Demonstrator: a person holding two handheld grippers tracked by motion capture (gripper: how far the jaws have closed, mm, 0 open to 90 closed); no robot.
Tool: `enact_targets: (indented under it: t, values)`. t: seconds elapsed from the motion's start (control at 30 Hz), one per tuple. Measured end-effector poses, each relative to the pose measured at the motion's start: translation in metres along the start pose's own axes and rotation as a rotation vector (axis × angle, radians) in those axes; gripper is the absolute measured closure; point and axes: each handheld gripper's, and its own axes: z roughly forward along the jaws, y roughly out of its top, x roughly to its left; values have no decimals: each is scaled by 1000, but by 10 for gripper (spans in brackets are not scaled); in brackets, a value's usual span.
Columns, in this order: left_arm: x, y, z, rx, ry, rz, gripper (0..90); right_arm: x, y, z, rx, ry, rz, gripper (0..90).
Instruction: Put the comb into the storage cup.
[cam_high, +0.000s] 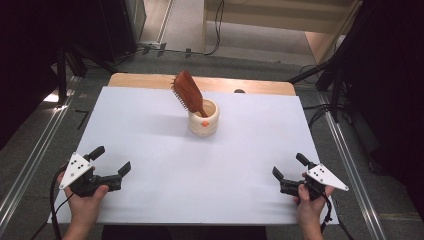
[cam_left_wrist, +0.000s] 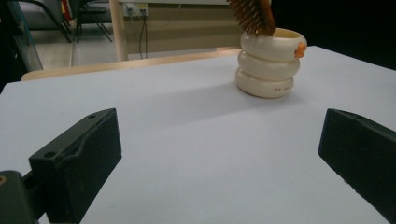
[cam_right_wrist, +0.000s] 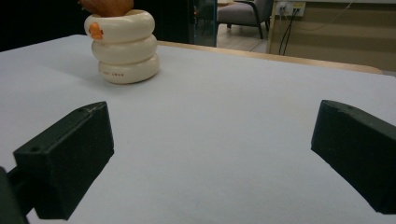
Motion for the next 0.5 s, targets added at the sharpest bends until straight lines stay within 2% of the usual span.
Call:
enact_targets:
  t: [0.13, 0.27, 0.5]
  values:
    - [3, -4, -4, 10, 7, 1, 0, 0, 0, 0, -3, -2, 2, 0]
    - [6, -6, -10, 19, 34, 23, 0, 0, 0, 0, 0, -3, 3, 0]
    - [16, -10, -17, 25, 53, 16, 0, 0, 0, 0, 2, -5, 5, 0]
